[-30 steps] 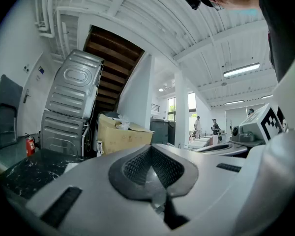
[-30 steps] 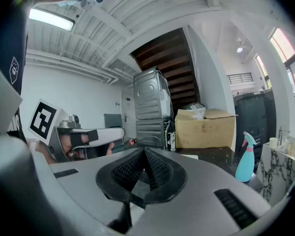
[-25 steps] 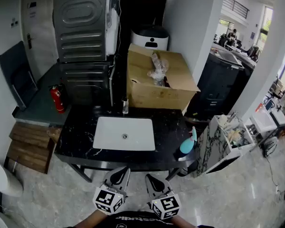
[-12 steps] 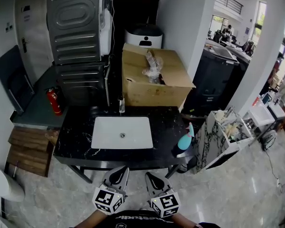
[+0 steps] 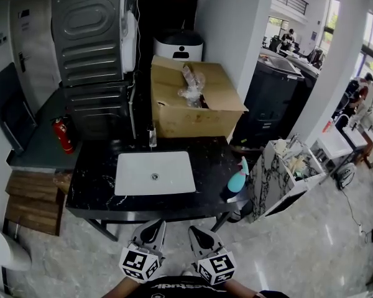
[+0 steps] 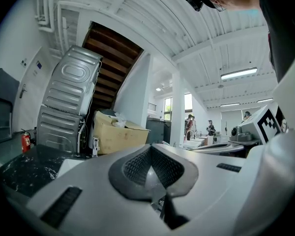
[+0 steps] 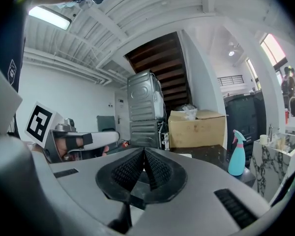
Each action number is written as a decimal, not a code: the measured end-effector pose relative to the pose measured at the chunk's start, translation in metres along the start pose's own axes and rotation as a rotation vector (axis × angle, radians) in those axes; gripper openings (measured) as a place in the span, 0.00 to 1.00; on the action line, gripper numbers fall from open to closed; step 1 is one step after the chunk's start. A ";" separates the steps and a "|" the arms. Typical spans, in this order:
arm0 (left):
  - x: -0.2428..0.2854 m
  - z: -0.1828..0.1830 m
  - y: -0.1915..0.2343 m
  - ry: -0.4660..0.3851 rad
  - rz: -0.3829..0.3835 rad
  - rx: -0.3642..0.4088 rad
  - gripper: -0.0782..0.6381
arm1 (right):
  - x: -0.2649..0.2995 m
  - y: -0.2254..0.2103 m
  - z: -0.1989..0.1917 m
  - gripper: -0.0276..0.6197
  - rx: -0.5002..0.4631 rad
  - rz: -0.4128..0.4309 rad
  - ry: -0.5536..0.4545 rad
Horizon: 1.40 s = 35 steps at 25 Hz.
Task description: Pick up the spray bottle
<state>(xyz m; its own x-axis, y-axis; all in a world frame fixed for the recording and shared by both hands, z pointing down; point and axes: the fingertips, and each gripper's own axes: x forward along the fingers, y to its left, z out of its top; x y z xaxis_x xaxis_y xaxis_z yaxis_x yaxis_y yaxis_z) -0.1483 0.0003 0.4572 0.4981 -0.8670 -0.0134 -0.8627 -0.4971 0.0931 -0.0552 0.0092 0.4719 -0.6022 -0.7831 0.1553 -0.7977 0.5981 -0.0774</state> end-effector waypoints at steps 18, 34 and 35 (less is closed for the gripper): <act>-0.017 -0.027 -0.006 0.028 -0.097 -0.061 0.13 | -0.021 0.023 -0.033 0.10 0.043 -0.096 0.054; 0.095 -0.028 -0.004 0.039 -0.102 -0.031 0.13 | 0.032 -0.079 -0.021 0.10 0.069 -0.069 0.018; 0.109 -0.024 -0.005 0.034 -0.107 -0.023 0.13 | 0.038 -0.092 -0.014 0.10 0.066 -0.067 0.007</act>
<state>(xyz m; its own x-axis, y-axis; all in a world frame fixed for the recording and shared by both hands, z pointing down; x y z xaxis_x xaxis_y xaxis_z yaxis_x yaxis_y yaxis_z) -0.0879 -0.0907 0.4791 0.5904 -0.8071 0.0087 -0.8023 -0.5856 0.1158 -0.0043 -0.0732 0.4983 -0.5474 -0.8195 0.1696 -0.8367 0.5316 -0.1318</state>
